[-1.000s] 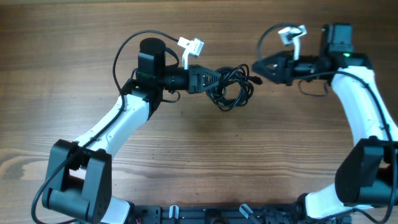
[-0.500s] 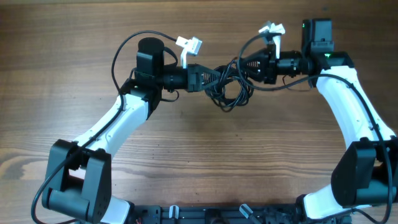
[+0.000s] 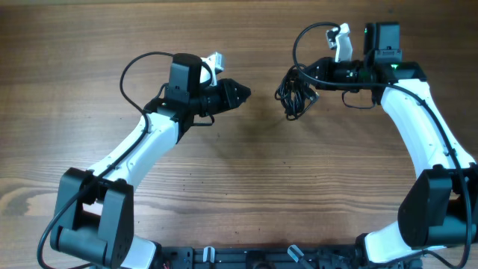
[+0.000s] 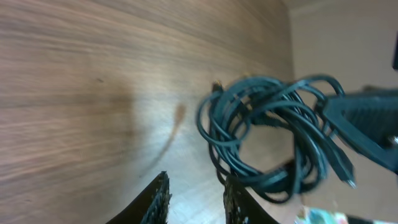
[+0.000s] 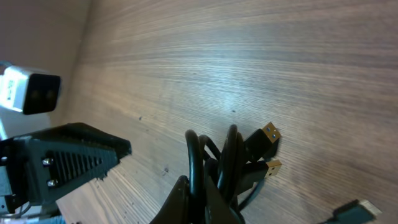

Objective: Untangle cables

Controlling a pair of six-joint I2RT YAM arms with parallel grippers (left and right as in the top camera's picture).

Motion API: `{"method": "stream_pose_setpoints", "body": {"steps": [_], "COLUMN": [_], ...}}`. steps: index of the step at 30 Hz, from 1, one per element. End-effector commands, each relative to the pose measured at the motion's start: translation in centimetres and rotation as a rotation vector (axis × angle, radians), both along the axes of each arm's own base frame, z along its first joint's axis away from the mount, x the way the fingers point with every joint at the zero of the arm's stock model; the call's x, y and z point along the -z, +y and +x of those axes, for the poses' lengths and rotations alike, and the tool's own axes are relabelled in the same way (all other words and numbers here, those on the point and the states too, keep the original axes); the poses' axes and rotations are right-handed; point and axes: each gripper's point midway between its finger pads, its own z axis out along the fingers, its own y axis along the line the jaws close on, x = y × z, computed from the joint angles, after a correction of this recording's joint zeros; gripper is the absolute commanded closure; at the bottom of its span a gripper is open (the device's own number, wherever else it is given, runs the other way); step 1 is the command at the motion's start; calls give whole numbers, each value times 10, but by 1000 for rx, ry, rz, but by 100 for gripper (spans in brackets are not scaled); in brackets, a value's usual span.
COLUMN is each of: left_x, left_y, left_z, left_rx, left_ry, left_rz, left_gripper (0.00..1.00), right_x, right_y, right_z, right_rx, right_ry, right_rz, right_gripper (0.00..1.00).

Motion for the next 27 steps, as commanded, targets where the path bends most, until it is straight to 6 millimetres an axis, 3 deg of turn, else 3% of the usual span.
{"method": "stream_pose_setpoints", "body": {"steps": [1,6,10,13,21,27], "left_x": [3,2,0,-4,-23,-16], "left_y": [11,8,-11,-24,-38,-55], "left_z": [12,11,2,-3,4,-7], "left_rx": [-72,-66,-21,-47,-122,-85], "left_ry": [-41,-47,-58,-5,39,50], "left_rz": [72,71,65,12,-115,-103], "left_gripper": [71,74,74,71,55,49], "right_x": [-9,6,17,15,12,11], "right_y": [-6,-9,8,21,30,32], "right_z": [5,7,3,3,-1,-2], "right_rx": [84,262,340,343,292,271], "right_ry": [31,153,185,178,183,175], "right_rz": [3,-44,-129,-119,-86,-83], "right_gripper": [96,96,96,96,96,96]}}
